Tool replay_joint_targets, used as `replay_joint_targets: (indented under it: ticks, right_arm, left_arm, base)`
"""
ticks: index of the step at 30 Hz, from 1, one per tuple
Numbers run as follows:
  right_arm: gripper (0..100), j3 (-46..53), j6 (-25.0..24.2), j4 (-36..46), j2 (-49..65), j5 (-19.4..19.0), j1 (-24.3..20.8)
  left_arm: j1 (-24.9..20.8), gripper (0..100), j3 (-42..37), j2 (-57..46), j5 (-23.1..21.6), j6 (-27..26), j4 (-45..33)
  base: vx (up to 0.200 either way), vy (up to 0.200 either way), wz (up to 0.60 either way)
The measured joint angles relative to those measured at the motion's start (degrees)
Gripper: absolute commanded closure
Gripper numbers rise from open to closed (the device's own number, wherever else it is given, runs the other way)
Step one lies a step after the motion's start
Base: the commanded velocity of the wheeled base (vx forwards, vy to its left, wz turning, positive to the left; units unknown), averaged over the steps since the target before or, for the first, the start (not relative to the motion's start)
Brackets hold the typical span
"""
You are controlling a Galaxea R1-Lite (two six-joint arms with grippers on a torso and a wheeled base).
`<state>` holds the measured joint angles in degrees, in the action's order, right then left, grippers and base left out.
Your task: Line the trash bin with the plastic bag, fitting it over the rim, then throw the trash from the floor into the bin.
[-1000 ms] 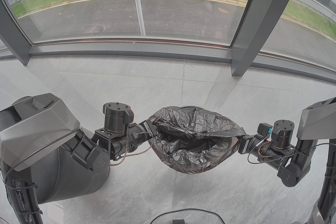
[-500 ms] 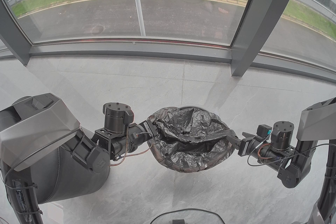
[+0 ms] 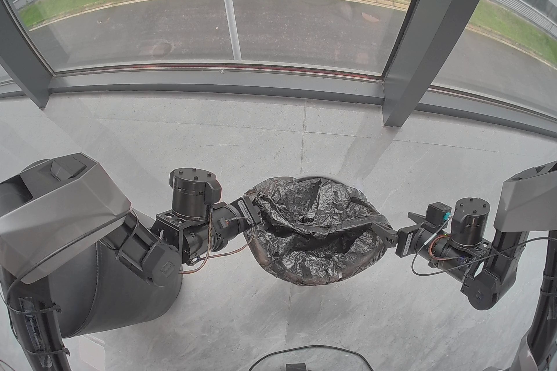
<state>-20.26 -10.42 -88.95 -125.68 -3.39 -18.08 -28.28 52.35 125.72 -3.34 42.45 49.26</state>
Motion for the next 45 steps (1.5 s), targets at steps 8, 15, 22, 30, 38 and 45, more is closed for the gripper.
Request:
replay_joint_targets:
  ticks: [8, 15, 22, 30, 38, 45]
  right_arm:
    - [0, -7.8, 9.0, 3.7, 2.4, 1.1, -3.7]
    - [0, -14.0, 15.0, 11.6, 3.1, 3.1, -10.2]
    - [0, -20.4, 20.1, 20.7, 2.9, 3.5, -14.3]
    - [0, -24.4, 23.8, 24.4, 1.2, 3.7, -18.1]
    - [0, -24.0, 25.8, 24.4, -0.8, 5.4, -18.7]
    - [0, -23.4, 27.1, 24.3, -1.9, 9.7, -18.6]
  left_arm:
    - [0.0, 100, -0.2, -1.4, -0.1, 0.0, -0.1]
    - [0.1, 100, -0.3, -2.1, -0.1, 0.0, -0.2]
    - [0.1, 100, -0.4, -2.5, -0.1, 0.0, -0.2]
    - [0.0, 100, -0.5, -2.9, -0.1, 0.0, -0.2]
    - [0.0, 100, -0.6, -3.1, -0.1, 0.1, -0.1]
    - [0.0, 100, -0.6, -3.1, -0.1, 0.0, -0.2]
  base:
    - [0.000, 0.000, 0.00]
    - [0.000, 0.000, 0.00]
    - [0.000, 0.000, 0.00]
    - [0.000, 0.000, 0.00]
    - [0.000, 0.000, 0.00]
    - [0.000, 0.000, 0.00]
